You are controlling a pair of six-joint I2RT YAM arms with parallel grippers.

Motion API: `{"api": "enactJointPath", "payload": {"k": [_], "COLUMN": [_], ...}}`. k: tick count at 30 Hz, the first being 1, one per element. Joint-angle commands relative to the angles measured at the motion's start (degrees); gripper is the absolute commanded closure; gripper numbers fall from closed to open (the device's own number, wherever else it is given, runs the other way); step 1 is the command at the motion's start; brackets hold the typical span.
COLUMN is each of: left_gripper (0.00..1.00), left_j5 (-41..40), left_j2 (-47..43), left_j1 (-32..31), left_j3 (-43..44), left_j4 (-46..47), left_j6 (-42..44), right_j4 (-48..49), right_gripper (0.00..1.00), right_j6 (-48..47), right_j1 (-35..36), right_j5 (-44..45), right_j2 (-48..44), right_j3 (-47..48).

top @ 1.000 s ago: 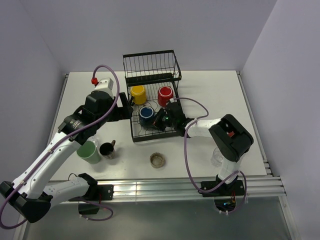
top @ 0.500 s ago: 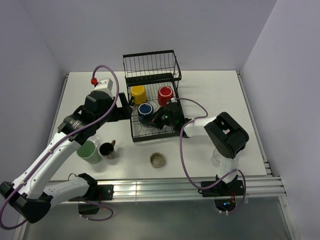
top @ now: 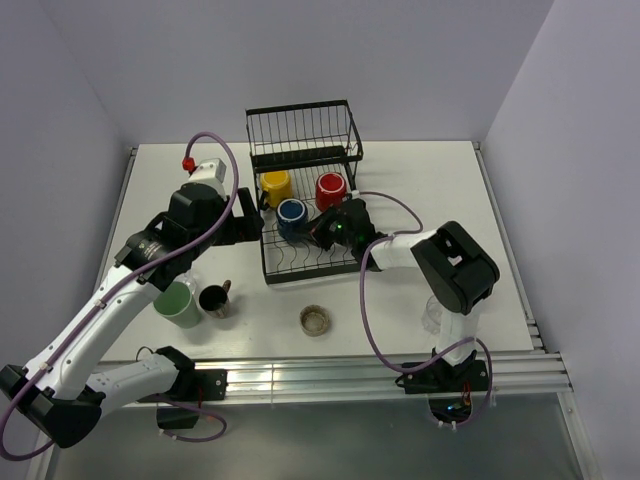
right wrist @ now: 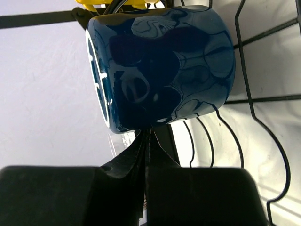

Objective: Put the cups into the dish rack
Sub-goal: Place the cup upside down on the dish rack

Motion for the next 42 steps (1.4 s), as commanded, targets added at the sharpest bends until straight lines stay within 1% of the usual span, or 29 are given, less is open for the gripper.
{"api": "enactJointPath", "payload": {"k": [1,16,30,42], "left_gripper": [0.01,0.01,0.01,0.01], "left_j5": [0.9,1.6,1.8,2.1], "left_j2": [-1.0,-0.6,-0.4,-0.6], "left_j1": [0.3,0.6,0.6,0.6], "left_j3": [-0.1,-0.2,0.0,0.0], "left_j4": [0.7,1.1,1.1,1.0], "left_j6": [0.8,0.9,1.2,1.4], "right_j4": [3.2,4.3,5.9,6.5], "right_gripper": [1.00,1.00,1.00,1.00], "right_j6": [0.4,0.9,3.1,4.9], "right_j1": [-0.4,1.0,3.6,5.2], "right_j5": [1.4,1.2,0.9,2.9], "right_j2": [1.1,0.2,3.3,5.9], "right_j3": [2.9,2.2,3.7,6.5]}}
